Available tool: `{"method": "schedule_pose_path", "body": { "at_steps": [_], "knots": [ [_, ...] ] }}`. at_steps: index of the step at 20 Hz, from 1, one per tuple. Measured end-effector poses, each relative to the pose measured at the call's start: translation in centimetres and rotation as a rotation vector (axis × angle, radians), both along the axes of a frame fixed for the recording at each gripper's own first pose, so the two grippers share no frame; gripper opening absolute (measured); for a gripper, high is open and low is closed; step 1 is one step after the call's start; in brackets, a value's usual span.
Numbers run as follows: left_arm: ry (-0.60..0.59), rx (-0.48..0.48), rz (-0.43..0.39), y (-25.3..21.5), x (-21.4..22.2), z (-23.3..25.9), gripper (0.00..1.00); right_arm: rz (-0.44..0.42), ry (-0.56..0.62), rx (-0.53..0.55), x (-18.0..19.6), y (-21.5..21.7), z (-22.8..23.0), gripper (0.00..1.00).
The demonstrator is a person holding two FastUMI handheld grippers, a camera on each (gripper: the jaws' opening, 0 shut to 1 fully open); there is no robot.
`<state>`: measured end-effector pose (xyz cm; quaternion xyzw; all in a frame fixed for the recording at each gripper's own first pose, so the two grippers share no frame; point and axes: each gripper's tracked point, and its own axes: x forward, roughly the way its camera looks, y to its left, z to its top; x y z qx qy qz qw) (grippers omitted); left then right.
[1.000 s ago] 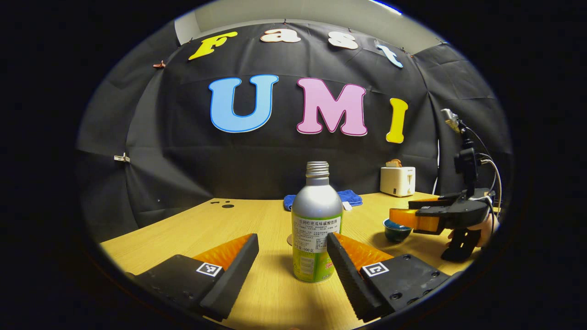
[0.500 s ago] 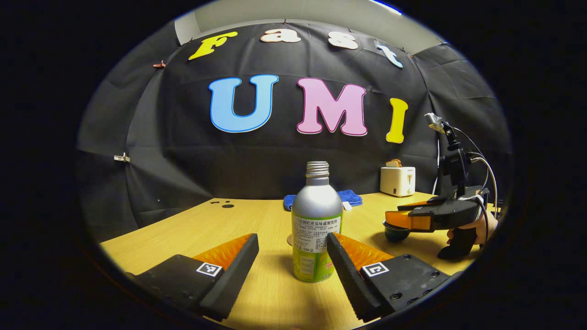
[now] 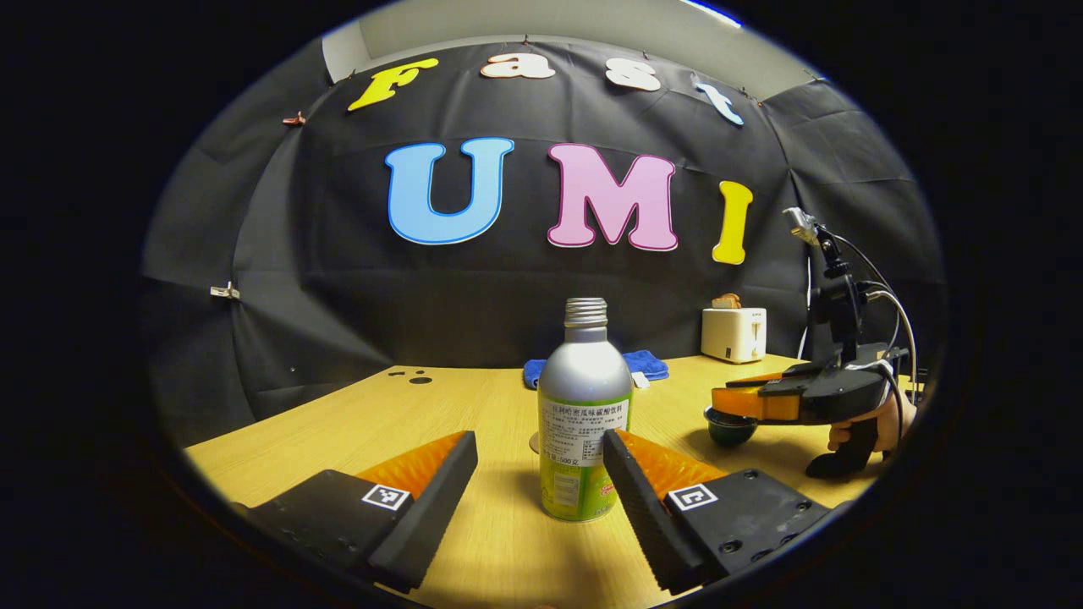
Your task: Open the teacup lid with one hand, grasp the water bottle and pour water into the teacup with the other hand; after pouring, place the water bottle on the coaster and then close the teacup lid.
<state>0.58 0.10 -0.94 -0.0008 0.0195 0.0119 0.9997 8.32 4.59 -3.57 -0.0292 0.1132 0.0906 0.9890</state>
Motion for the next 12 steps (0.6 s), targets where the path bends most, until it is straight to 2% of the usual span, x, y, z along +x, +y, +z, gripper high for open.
{"method": "schedule_pose_path", "body": {
  "at_steps": [5, 11, 12],
  "knots": [
    [0.0, -0.001, 0.004, 0.2, -0.1, -0.1, 0.95, -0.008, -0.016, 0.036, -0.3, -0.4, 0.7, 0.27],
    [-0.001, 0.0, -0.011, -0.2, -0.1, -0.1, 0.95, 0.008, -0.108, 0.049, -1.8, -1.2, 4.9, 0.27],
    [-0.002, -0.002, -0.013, -0.3, -0.1, 0.1, 0.95, 0.007, -0.111, 0.056, -2.1, -1.6, 5.2, 0.23]
  ]
}}
